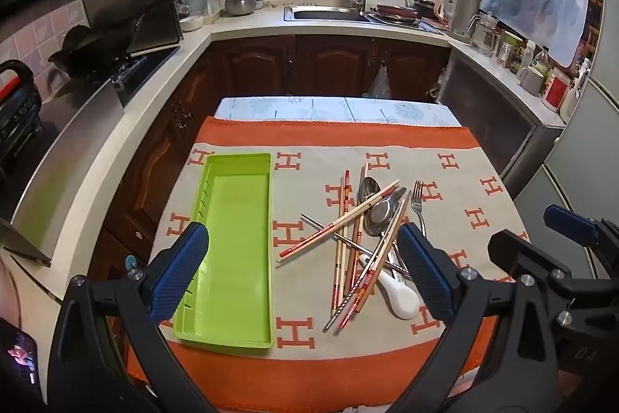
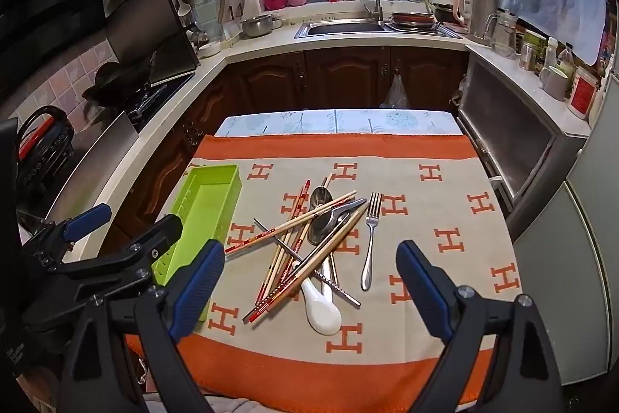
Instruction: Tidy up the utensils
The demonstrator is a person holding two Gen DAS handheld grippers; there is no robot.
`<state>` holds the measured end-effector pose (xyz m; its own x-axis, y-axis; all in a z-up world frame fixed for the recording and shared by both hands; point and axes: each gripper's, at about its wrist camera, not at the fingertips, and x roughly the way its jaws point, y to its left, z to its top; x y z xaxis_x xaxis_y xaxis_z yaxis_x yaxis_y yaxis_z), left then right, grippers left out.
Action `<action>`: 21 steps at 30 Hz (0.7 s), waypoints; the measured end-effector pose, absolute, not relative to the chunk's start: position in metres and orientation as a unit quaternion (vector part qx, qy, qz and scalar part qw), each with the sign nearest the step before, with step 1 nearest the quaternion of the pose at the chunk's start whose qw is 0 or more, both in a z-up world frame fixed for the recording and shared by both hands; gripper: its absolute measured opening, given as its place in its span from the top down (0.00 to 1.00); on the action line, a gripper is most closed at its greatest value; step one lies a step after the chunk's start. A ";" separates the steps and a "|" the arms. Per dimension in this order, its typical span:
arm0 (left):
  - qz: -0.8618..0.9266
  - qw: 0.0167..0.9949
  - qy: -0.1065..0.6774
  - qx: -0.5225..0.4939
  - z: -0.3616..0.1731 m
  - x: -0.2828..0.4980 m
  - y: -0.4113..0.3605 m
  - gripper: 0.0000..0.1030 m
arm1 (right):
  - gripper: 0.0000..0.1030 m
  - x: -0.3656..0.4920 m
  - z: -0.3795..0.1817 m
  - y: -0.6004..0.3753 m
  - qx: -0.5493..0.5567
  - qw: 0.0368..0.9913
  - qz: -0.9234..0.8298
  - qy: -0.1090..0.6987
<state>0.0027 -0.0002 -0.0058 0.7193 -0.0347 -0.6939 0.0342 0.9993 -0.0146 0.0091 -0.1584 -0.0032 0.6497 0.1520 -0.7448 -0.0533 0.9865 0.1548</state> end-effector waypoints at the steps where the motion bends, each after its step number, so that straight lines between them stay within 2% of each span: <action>1: -0.020 0.927 0.375 -0.001 -0.007 0.003 -0.001 0.06 | 0.12 0.011 -0.003 -0.157 0.060 0.906 0.057 0.415; 21: -0.014 0.919 0.393 -0.008 -0.014 0.013 0.003 0.07 | 0.12 0.013 -0.010 -0.158 0.068 0.904 0.067 0.417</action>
